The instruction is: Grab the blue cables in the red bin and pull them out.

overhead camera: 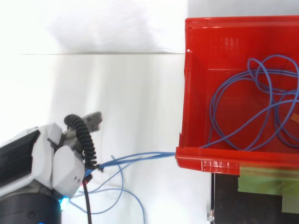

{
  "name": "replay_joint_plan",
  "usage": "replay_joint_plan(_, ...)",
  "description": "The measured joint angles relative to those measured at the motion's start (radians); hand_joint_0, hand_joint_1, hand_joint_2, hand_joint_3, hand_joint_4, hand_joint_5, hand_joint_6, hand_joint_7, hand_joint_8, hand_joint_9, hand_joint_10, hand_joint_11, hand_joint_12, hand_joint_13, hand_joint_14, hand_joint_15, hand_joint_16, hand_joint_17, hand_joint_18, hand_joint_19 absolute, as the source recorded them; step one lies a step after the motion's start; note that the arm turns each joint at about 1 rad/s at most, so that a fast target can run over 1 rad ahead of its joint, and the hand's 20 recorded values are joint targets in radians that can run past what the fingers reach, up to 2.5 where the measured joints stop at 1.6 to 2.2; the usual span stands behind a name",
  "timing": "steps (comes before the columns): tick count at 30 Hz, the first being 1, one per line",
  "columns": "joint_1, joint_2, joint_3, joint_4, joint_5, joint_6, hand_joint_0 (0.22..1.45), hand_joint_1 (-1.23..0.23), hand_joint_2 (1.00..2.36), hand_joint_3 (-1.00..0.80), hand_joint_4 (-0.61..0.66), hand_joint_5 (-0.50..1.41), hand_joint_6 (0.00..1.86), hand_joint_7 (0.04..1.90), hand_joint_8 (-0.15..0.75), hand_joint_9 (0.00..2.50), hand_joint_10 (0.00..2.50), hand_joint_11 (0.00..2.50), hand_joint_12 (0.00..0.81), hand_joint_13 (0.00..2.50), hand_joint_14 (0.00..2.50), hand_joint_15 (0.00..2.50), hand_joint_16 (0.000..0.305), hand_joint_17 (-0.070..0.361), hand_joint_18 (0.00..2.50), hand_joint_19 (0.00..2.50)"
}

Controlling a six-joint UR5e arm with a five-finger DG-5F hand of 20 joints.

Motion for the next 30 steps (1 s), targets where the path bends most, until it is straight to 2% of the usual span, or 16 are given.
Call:
replay_joint_plan(5,0.016,0.007,0.0,-0.077,-0.003,0.124,0.92,-0.75,1.0,-1.0,0.08,0.92,0.8,0.71,0.23,0.89,0.02,0.43,0.299,0.65,0.01,0.26,0.038,0.086,0.48,0.27)
replay_joint_plan(7,0.021,0.007,0.0,-0.09,-0.003,0.171,0.92,-0.75,1.0,-1.0,0.07,0.92,0.81,0.7,0.233,0.9,0.02,0.43,0.298,0.65,0.01,0.26,0.038,0.086,0.48,0.27)
replay_joint_plan(19,0.053,0.027,0.0,-0.1,0.013,0.487,0.92,-0.75,1.0,-1.0,0.08,0.93,0.79,0.72,0.235,0.9,0.02,0.44,0.3,0.66,0.01,0.27,0.038,0.086,0.49,0.28)
replay_joint_plan(21,0.057,0.028,0.0,-0.098,0.027,0.534,0.92,-0.75,1.0,-1.0,0.07,0.93,0.79,0.71,0.234,0.9,0.02,0.44,0.3,0.66,0.01,0.27,0.038,0.086,0.49,0.28)
replay_joint_plan(24,0.063,0.028,0.0,-0.095,0.065,0.614,0.92,-0.75,1.0,-1.0,0.07,0.93,0.78,0.72,0.235,0.9,0.02,0.44,0.3,0.67,0.01,0.27,0.039,0.087,0.49,0.28)
replay_joint_plan(30,0.077,0.028,0.0,-0.091,0.179,0.775,0.92,-0.75,1.0,-1.0,0.07,0.93,0.78,0.72,0.236,0.9,0.02,0.44,0.299,0.67,0.01,0.28,0.039,0.087,0.5,0.28)
